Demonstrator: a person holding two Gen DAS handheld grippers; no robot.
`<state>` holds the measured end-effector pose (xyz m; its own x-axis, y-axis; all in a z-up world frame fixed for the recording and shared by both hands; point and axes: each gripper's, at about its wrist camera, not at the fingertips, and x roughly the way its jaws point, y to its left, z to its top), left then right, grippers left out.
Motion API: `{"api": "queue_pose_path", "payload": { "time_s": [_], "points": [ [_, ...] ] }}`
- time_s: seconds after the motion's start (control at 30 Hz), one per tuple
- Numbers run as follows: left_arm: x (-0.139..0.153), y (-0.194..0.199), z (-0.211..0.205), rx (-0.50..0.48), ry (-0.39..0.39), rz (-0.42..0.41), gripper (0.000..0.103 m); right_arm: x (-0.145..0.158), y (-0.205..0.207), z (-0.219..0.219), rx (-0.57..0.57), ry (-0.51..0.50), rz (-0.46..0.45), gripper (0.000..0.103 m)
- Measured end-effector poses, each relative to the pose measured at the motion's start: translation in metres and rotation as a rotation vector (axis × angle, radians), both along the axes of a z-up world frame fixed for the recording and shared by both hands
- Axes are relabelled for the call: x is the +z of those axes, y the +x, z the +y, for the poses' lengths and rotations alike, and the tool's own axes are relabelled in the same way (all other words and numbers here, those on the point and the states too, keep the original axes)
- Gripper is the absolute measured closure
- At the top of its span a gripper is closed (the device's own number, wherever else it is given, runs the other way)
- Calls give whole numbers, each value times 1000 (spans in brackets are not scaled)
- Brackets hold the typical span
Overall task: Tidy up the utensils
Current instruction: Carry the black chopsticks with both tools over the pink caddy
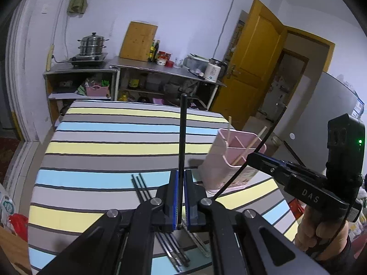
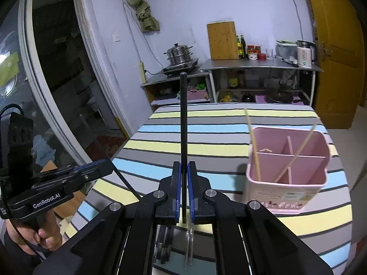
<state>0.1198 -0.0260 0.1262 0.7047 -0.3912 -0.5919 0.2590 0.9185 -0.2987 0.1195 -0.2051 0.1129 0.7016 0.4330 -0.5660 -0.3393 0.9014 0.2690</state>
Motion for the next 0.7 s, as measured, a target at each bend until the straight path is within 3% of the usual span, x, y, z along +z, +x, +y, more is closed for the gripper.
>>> {"api": "queue_pose_path", "payload": {
  "time_s": [0.27, 0.7],
  "points": [
    [4, 15, -43, -91, -15, 11, 99, 10, -9, -42, -86, 2, -8, 97],
    [71, 61, -97, -165, -58, -93, 99, 64, 0, -93, -194, 7, -111, 97]
  ]
}}
